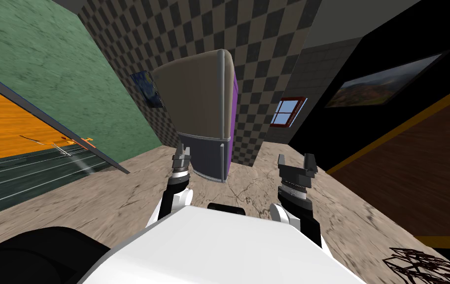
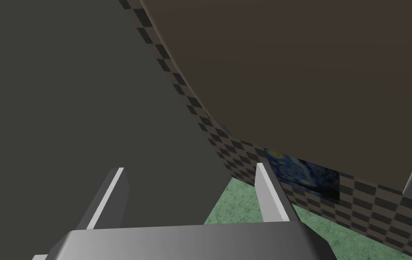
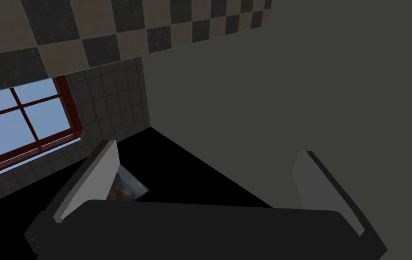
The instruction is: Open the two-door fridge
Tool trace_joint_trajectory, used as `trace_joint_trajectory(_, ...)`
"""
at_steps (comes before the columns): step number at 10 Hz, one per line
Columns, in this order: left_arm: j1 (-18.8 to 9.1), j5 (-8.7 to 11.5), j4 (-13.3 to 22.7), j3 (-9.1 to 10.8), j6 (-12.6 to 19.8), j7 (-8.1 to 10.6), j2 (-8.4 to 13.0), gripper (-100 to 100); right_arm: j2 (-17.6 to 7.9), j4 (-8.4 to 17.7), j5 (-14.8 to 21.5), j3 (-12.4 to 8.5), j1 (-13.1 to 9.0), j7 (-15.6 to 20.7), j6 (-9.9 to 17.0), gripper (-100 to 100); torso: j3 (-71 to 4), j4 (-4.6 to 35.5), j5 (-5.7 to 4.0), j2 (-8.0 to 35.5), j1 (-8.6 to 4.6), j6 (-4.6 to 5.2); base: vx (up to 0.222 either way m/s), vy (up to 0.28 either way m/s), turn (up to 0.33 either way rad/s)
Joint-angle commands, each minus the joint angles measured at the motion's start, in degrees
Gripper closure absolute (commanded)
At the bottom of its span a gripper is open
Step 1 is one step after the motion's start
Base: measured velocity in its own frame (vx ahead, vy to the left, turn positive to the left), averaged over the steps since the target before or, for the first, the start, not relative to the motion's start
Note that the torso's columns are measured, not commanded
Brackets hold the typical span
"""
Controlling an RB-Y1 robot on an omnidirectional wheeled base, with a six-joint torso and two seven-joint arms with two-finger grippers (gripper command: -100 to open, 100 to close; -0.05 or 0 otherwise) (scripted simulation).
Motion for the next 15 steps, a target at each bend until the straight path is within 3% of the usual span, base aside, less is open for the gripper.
trace_joint_trajectory(1,0.0,0.0,0.0,0.00,0.0,0.00,0.0,0,0.0,0.0,0.0,0.0,0.0,0.0,0.0,0,-4.7,2.3,0.00,2.3,0.00,0.00,0.000,0.000,0.000)
trace_joint_trajectory(9,0.0,0.0,0.0,0.00,0.0,0.00,0.0,0,0.0,0.0,0.0,0.0,0.0,0.0,0.0,0,-70.7,35.4,0.00,35.4,0.00,0.00,0.000,0.000,0.000)
trace_joint_trajectory(10,-0.2,0.2,0.5,0.04,0.0,0.42,2.7,-100,0.0,0.0,0.0,0.0,0.0,0.0,0.0,0,-79.2,39.6,0.00,39.6,0.00,0.00,0.020,-0.020,0.034)
trace_joint_trajectory(12,-0.5,0.5,1.5,0.13,0.1,1.37,6.2,-100,0.0,0.0,0.0,0.0,0.0,0.0,0.0,0,-84.3,42.0,-0.03,42.0,-0.10,0.00,0.040,-0.053,0.060)
trace_joint_trajectory(13,-0.5,0.5,1.5,0.13,0.1,1.37,6.8,-100,0.0,0.0,0.0,0.0,0.0,0.0,0.0,0,-84.6,42.2,-0.03,42.1,-0.10,0.00,0.034,-0.046,0.021)
trace_joint_trajectory(15,-1.0,1.1,3.0,0.25,0.2,2.78,10.7,-100,0.0,0.0,0.0,0.0,0.0,0.0,0.0,0,-84.6,42.3,0.01,42.3,0.01,0.00,0.054,-0.064,0.064)
